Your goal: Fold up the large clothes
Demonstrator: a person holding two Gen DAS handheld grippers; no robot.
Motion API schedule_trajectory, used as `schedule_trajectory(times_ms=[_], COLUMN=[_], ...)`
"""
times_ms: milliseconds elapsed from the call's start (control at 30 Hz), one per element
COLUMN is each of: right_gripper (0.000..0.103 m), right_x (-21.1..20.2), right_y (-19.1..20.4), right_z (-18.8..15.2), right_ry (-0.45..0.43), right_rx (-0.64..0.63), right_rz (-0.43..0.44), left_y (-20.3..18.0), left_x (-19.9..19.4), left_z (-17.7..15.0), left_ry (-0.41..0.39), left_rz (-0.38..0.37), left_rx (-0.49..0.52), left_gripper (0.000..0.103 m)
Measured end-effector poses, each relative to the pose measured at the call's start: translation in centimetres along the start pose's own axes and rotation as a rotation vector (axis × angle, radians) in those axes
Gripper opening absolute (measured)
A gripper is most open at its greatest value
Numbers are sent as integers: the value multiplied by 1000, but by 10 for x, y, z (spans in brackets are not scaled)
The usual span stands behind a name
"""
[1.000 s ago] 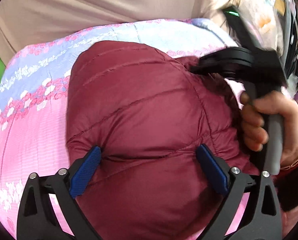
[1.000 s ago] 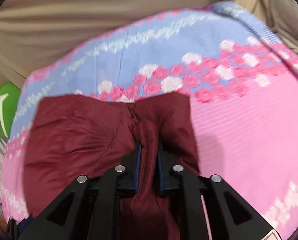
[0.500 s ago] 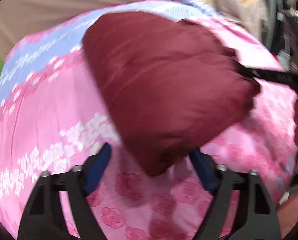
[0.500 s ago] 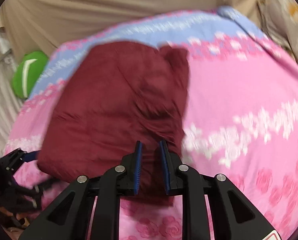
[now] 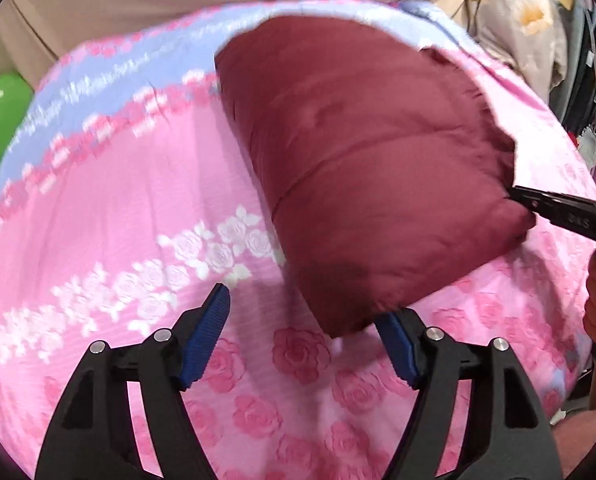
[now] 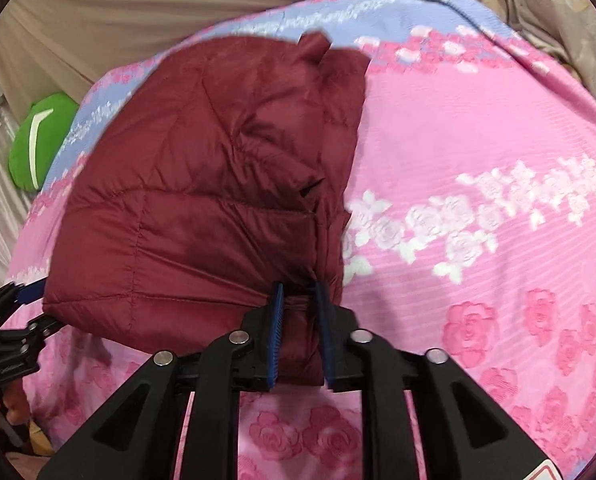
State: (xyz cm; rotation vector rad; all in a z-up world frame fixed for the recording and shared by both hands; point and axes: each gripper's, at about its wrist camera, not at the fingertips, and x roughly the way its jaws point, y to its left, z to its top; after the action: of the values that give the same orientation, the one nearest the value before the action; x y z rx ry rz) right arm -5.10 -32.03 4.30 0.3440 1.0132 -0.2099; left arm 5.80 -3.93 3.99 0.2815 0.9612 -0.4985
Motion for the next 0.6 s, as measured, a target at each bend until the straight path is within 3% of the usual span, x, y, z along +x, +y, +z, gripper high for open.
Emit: schedule_trajectory(times_ms=[167,300,400,467,533,600], right_gripper=[18,18,18,17,17,17], right_x=[-43,-46,-21,13,39,33], right_y=[20,43,48,40,25,20], right_z=[33,59,68,67,60,62], right_ry=[-153,-225,-182,-97,-39,-27], right_rx=[-58,-109,-103,-87,-46,-4], right_rz=[-3,-28,-23,-51,-3,20], left_y=[-4,-13,-22,-26,-27,-27], left_x=[-47,-61,-30,8,35,44], left_z=[24,57,74,79,76,71], left_ry=[-165,-297,-263,-180,-113,-107], left_rz=[-34,-70,-32,8,10,27], left_rx=[1,-26,-19,-11,-21,-33], left_gripper=[69,76,78,77,78,80])
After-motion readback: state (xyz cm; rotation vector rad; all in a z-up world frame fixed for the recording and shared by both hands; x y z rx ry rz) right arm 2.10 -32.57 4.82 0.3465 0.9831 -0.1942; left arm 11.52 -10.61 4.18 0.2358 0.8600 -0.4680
